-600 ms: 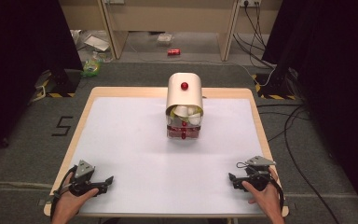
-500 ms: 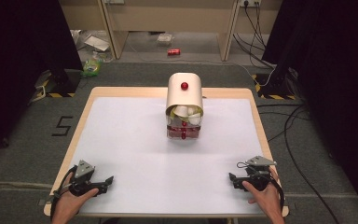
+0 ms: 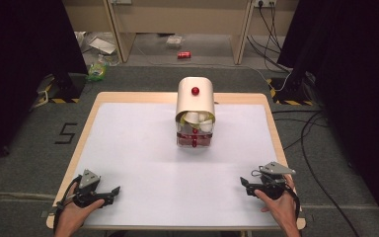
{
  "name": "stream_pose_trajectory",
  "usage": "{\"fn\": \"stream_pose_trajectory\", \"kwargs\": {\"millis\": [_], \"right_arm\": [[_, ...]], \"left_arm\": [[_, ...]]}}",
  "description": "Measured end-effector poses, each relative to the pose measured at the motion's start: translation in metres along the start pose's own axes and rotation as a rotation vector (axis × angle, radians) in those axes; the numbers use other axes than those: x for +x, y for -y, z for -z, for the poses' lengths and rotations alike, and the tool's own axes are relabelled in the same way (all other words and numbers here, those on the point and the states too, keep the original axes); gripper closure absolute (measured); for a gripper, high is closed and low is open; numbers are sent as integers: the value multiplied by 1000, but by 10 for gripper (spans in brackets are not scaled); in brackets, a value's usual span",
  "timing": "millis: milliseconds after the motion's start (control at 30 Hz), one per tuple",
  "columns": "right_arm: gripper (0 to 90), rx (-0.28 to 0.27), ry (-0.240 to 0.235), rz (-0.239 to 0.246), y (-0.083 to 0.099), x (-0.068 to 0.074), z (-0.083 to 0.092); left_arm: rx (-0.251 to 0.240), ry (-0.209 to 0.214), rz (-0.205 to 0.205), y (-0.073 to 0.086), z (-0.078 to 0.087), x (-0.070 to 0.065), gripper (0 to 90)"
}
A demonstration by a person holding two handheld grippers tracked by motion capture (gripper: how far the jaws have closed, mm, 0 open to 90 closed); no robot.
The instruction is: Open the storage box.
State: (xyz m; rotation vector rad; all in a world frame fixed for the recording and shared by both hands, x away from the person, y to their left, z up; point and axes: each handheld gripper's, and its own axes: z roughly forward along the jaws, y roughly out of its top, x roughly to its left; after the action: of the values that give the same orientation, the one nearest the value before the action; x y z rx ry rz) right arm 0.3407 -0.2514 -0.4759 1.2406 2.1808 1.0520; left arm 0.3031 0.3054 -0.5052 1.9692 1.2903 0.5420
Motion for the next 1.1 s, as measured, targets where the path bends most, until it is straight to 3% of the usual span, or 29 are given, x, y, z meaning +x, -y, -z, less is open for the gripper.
{"fn": "stream_pose_trajectory", "kwargs": {"millis": [467,1100], "right_arm": [[223,-103,-57,65,-43,24,-4],[304,-129,-105,132,-84,45,-10]], "left_arm": [[1,2,0,0,0,0,133],[0,4,3,0,0,1,130]]}}
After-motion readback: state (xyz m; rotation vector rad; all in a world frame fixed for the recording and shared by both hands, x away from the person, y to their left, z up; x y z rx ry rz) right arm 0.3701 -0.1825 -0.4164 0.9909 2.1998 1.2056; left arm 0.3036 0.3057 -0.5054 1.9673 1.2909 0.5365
